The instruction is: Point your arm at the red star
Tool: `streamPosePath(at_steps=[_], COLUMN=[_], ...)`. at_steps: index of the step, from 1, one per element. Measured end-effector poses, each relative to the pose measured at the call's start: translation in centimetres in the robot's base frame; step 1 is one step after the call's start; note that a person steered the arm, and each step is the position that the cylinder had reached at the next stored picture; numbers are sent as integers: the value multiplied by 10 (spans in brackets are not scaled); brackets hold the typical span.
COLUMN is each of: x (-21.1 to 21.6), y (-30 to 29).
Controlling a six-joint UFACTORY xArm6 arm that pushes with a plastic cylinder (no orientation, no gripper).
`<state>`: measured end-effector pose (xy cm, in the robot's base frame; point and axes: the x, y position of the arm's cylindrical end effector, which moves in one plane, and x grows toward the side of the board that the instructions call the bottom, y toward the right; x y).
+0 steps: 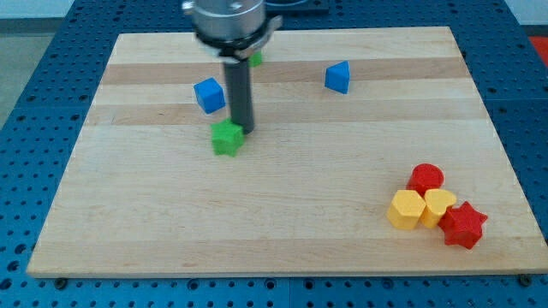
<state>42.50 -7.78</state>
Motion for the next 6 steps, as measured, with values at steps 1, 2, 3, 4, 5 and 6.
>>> streamPosePath(at_steps=[1, 2, 3, 4, 5, 6], x=[-12, -6, -16, 10, 60, 153], y=[58, 103, 220, 325, 402, 375])
